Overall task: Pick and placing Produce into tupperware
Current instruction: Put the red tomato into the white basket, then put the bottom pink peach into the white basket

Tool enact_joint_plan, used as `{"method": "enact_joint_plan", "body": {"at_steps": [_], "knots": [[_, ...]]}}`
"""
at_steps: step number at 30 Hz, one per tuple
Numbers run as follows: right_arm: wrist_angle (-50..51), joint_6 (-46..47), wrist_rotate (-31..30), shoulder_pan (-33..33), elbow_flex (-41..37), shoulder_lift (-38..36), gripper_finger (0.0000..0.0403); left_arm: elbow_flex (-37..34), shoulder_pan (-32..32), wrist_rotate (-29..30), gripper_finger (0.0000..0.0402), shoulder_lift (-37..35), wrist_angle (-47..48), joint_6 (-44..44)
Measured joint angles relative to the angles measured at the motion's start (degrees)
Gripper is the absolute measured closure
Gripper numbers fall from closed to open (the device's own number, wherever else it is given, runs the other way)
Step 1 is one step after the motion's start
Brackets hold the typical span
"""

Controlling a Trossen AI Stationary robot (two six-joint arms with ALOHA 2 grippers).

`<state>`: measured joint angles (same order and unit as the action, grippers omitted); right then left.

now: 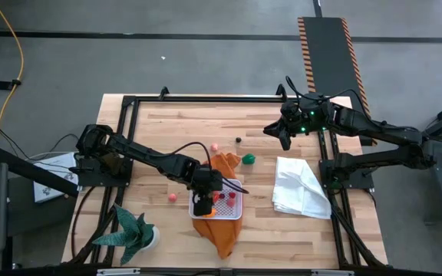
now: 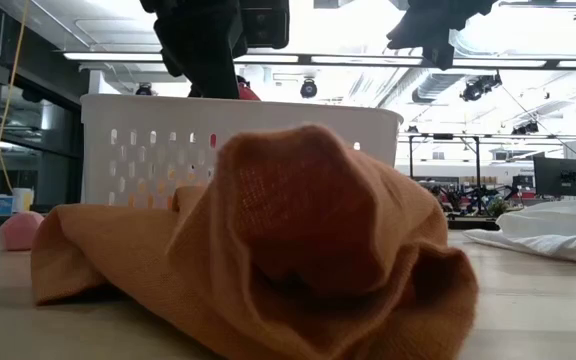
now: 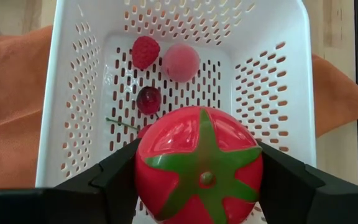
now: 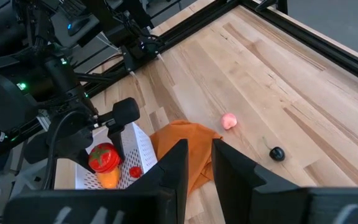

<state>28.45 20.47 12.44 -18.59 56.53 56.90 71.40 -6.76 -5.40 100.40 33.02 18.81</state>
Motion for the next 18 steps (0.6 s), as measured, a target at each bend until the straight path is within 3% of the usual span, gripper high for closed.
{"method": "enact_joint_plan", "body": {"at_steps": [11, 18], "knots": [[0.0, 0.0, 0.0, 0.0, 0.0, 0.0, 0.0340, 0.0, 0.0, 0.6, 0.0109, 0.0, -0.1, 1.0], [0.0, -0.2, 0.0, 0.0, 0.0, 0.0, 0.0340, 0.0, 0.0, 0.7, 0.0110, 0.0, -0.1, 1.0]]}}
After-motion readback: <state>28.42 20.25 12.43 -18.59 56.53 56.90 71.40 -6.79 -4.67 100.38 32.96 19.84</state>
